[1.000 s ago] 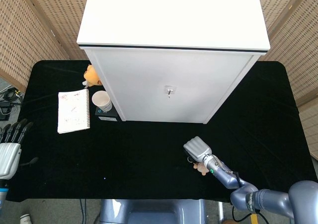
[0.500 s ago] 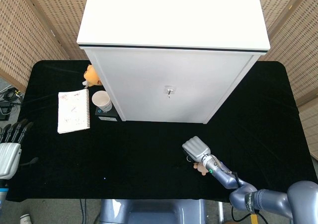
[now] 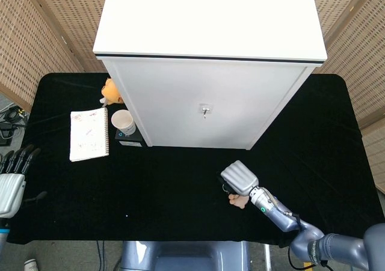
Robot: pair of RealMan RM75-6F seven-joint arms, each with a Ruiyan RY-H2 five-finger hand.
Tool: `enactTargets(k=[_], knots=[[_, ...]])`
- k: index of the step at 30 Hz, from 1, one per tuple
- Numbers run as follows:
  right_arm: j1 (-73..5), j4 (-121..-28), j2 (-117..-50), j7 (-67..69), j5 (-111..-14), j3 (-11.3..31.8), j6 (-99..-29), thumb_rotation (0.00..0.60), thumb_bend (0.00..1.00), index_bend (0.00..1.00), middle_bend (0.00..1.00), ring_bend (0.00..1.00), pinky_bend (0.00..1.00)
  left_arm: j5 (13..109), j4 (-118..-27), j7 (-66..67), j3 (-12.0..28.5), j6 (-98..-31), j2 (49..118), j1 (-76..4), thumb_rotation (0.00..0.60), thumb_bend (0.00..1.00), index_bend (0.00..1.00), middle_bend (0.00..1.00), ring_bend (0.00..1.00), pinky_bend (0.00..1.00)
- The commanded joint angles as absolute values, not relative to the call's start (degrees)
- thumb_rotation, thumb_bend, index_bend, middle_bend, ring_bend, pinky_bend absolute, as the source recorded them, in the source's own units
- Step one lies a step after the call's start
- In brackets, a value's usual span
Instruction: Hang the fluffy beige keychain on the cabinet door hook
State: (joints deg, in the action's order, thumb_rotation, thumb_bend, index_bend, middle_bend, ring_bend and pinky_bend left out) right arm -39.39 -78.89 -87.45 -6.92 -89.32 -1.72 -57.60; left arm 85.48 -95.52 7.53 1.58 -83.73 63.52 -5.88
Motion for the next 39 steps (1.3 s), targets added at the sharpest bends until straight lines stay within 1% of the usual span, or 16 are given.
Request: enactTargets(k=[1,11,13,21,24,33,39], knots=[[-38.2,-81.2,-84.4,-4.6,-93.4,-2.5,-62.1,0.600,0.60,0.70,0.93,0.94,1.00,85.8,-95.6,7.3,1.5,-83.8,63.3,-5.9,0.600,0.00,0.00,0.00,0.00,0.00],[-37.4,-84.3,-78.1,-4.0,-101.8,-2.6,-71.3,0.600,0.60,0.70,0.93,0.94,1.00,86.2,-95.5,6.4,1.3,-83.8,63.2,-5.9,0.600,0.00,0.00,0.00,0.00,0.00],[-37.7,-84.7,-75.6,-5.2,-105.8,-1.7,-75.4,0.600,0.60,0.70,0.93,0.94,1.00,86.1,-95.6,6.3,1.3,-83.4,63.2,-6.0,0.600,0.00,0.00,0.00,0.00,0.00],[-38.8,-82.8,-72.1,-4.8,-110.7,1.0,-81.2,0.600,0.60,0.70,0.93,0.94,1.00,85.9,-95.7,7.1,1.4,-83.4,63.5,-6.0,0.600,0.00,0.00,0.00,0.00,0.00],[-39.2,-82.5,-70.5,-4.3,-111.6,3.0,-84.2,0.600,0.60,0.70,0.93,0.94,1.00,85.5,-95.5,7.3,1.4,-83.1,63.6,-6.1,0.600,0.00,0.00,0.00,0.00,0.00],[-40.3,-89.0,-65.5,-5.3,-107.0,8.8,-84.0,0.600,0.60,0.70,0.93,0.94,1.00,85.1,-95.5,8.3,1.5,-82.6,64.1,-6.4,0.600,0.00,0.00,0.00,0.00,0.00],[-41.4,-91.0,-64.7,-7.7,-103.9,12.1,-82.4,0.600,0.61,0.70,0.94,0.95,1.00,85.0,-95.3,8.6,1.5,-82.5,64.2,-6.4,0.600,0.00,0.00,0.00,0.00,0.00]])
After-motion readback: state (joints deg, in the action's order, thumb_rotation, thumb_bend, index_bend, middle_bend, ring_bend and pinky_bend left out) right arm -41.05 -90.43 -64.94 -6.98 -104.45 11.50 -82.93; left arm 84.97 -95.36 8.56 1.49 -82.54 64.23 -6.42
